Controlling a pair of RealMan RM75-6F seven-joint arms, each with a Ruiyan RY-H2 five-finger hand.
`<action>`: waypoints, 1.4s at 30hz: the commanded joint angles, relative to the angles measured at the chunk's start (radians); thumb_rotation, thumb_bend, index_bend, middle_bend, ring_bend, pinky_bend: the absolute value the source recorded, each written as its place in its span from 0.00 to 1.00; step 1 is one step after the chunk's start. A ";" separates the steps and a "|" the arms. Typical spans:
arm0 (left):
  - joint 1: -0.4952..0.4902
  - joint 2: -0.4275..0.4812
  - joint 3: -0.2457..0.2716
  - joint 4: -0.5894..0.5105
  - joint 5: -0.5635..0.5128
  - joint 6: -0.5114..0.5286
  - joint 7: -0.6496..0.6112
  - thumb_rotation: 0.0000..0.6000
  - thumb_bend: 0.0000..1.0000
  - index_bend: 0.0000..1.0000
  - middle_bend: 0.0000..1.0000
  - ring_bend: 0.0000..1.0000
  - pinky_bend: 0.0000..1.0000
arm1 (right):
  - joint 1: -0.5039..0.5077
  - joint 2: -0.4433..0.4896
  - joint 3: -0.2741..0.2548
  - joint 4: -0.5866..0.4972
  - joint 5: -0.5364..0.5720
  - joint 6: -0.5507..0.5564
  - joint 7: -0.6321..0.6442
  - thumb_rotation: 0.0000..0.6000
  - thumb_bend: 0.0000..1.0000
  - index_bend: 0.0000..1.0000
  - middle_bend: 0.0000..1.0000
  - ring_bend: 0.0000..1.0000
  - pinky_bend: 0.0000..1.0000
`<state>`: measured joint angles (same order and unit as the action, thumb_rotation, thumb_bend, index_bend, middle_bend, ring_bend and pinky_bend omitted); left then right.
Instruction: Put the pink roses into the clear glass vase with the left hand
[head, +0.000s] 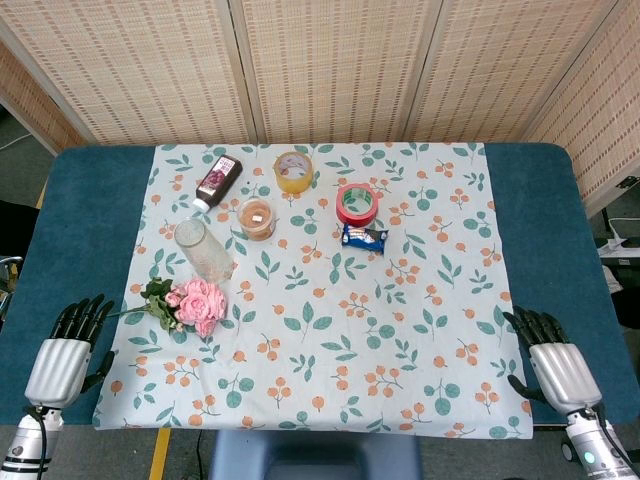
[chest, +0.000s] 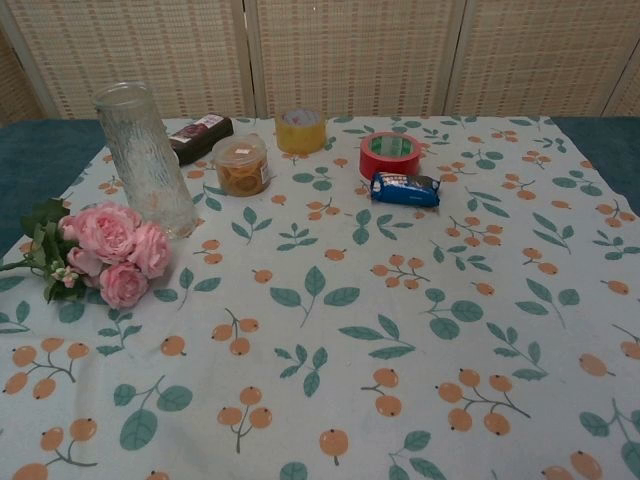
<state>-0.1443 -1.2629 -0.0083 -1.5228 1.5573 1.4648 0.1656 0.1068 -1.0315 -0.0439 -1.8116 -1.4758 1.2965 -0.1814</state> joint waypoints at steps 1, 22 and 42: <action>-0.002 -0.003 0.004 0.000 0.002 -0.007 -0.004 1.00 0.42 0.00 0.00 0.00 0.09 | 0.001 0.000 -0.002 -0.001 -0.002 -0.002 0.000 1.00 0.18 0.00 0.00 0.00 0.00; -0.289 -0.145 -0.128 0.085 -0.227 -0.448 -0.119 1.00 0.41 0.00 0.00 0.00 0.18 | 0.017 0.005 -0.021 -0.001 -0.031 -0.040 0.024 1.00 0.18 0.00 0.00 0.00 0.00; -0.439 -0.139 -0.121 0.067 -0.533 -0.653 0.151 1.00 0.40 0.14 0.12 0.03 0.18 | 0.017 0.019 -0.022 -0.001 -0.041 -0.030 0.056 1.00 0.18 0.00 0.00 0.00 0.00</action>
<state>-0.5711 -1.4033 -0.1360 -1.4484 1.0549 0.8016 0.2804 0.1241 -1.0123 -0.0653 -1.8122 -1.5163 1.2667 -0.1257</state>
